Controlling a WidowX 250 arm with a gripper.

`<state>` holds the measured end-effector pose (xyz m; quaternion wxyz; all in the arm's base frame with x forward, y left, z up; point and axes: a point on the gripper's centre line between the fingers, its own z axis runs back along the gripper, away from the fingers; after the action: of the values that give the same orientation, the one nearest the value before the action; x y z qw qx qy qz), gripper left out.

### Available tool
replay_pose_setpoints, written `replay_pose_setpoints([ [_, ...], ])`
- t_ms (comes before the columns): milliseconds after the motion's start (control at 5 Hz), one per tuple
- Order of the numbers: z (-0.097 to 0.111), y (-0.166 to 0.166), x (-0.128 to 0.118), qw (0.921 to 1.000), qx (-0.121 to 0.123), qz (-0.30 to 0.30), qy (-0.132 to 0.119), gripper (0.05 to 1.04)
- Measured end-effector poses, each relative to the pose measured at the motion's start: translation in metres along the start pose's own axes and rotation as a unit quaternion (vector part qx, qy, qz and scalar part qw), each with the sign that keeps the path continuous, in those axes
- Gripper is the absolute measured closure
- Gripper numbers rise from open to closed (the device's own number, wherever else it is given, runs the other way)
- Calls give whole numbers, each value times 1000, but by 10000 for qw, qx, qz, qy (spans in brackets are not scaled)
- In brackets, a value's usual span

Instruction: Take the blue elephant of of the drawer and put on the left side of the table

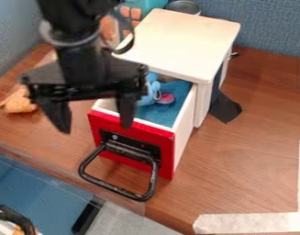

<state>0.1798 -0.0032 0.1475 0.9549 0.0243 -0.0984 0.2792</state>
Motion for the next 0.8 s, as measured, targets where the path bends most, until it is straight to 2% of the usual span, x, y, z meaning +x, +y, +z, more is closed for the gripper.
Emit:
replay_pose_setpoints([
  [200,-10,-16,18,9998,43,-164,61,83],
  [400,-19,-29,31,9973,14,-731,41,84],
  [600,-28,-35,38,9926,-8,-1211,-19,83],
  [800,-35,-39,52,9901,-128,-1392,-154,83],
])
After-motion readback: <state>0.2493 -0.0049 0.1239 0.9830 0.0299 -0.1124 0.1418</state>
